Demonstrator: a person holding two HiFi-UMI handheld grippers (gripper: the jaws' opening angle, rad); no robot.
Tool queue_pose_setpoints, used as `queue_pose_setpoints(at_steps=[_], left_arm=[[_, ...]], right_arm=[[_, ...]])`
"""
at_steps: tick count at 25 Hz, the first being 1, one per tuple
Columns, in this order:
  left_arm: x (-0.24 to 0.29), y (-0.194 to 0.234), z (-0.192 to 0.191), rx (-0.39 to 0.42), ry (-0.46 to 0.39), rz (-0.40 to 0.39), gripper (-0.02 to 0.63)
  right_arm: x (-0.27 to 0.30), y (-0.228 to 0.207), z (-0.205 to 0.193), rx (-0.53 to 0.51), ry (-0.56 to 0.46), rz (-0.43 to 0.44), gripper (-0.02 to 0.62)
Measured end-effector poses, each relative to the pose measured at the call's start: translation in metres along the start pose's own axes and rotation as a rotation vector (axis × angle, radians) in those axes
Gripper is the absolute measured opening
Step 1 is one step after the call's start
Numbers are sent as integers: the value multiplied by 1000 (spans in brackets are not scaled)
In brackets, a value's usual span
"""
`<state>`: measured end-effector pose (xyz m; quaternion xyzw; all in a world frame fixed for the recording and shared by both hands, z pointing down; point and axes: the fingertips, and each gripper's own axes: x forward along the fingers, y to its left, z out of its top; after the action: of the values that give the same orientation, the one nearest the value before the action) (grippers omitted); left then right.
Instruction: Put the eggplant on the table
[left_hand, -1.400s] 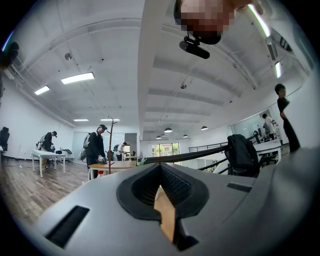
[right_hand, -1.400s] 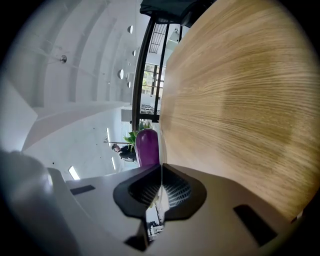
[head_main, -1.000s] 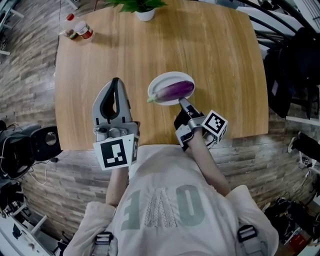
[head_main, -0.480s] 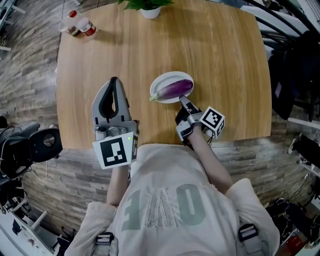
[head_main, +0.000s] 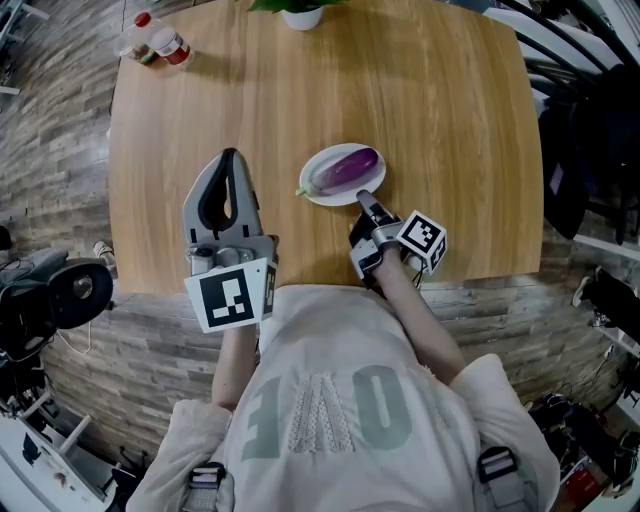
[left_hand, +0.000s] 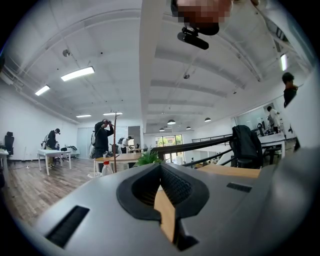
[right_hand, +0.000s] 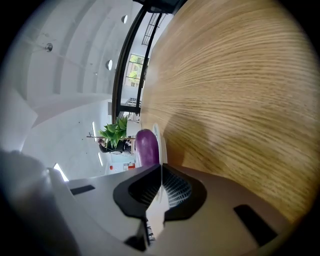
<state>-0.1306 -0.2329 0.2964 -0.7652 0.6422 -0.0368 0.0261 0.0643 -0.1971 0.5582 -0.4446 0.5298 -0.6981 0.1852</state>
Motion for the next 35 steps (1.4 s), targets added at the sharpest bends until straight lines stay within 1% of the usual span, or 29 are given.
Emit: queue_pose_setpoints(at_steps=[7,12,35], left_arm=[[3,-1,-5,-1,23,-4,8],[1,-3,-6,-3,26,-6,8],[-3,-2,-6,-2,24,4,8]], right_arm=[[3,-12,-1,5,7,-31,25],[5,-24,-1,24,7,-70,26],[0,-30,-2,-12,-4,-162,28]])
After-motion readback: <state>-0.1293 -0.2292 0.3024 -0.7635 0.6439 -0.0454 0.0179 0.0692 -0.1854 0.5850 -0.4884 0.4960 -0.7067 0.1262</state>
